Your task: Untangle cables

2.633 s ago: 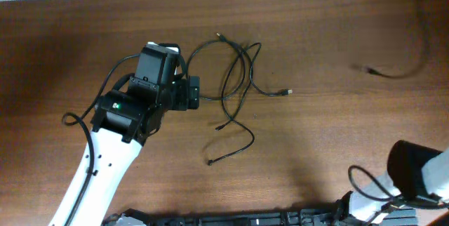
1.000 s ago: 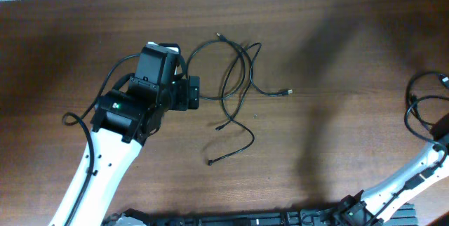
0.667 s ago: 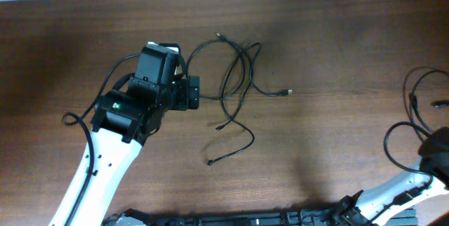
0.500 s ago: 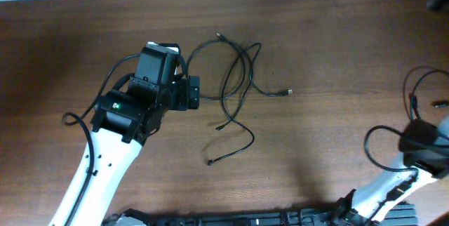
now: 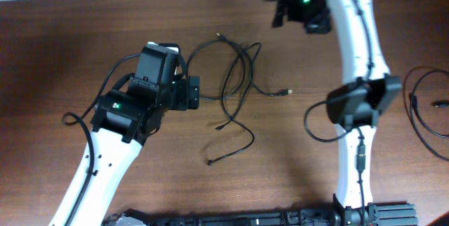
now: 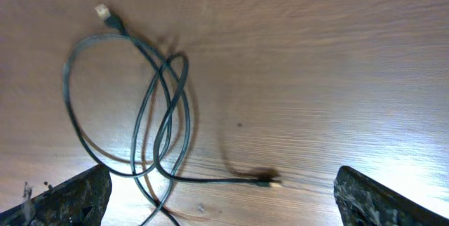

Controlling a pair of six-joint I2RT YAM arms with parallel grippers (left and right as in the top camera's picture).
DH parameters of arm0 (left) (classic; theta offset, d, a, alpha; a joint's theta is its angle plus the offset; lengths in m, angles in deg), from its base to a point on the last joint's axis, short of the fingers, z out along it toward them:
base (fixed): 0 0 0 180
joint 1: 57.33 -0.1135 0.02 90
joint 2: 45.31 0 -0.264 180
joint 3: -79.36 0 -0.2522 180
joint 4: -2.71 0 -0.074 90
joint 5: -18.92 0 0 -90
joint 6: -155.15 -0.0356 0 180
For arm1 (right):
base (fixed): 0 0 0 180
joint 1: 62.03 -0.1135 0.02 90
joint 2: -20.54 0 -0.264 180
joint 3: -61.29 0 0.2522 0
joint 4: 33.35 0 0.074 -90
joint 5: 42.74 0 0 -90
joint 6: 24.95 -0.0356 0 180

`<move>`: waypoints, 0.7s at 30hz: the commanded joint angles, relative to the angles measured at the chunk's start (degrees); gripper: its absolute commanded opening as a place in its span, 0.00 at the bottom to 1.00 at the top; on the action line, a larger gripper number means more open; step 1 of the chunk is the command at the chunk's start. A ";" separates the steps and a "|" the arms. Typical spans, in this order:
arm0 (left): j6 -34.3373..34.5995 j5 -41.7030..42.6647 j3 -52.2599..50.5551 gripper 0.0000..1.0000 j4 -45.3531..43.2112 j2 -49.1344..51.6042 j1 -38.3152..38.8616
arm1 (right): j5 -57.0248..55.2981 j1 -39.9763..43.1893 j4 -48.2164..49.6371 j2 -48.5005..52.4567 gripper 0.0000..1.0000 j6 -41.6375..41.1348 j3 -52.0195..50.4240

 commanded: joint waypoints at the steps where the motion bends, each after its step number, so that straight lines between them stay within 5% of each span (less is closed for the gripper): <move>1: -0.07 -0.59 0.26 0.99 -0.07 0.09 0.11 | 0.50 -5.86 2.01 6.86 0.99 0.66 0.20; 4: -0.07 -0.59 0.26 0.99 -0.07 0.09 0.13 | 0.46 -9.64 3.39 11.56 0.99 0.63 0.17; 6: -0.07 -0.59 0.26 0.99 -0.07 0.09 0.11 | -0.22 -10.82 4.83 13.25 0.90 0.63 0.17; 9: -0.07 -0.59 0.26 0.99 -0.07 0.09 0.13 | -0.11 -10.75 8.81 14.25 0.66 0.42 -1.29; 13: -0.07 -0.59 0.26 0.99 -0.07 0.09 0.13 | -0.15 -10.69 9.86 14.25 0.04 0.44 -4.02; 17: -0.07 -0.59 0.26 0.99 -0.07 0.09 0.13 | -1.09 -8.83 6.40 12.24 0.04 0.63 -0.57; 21: -0.07 -0.59 0.26 0.99 -0.07 0.09 0.13 | -1.22 -5.01 -2.10 4.39 0.04 0.63 13.75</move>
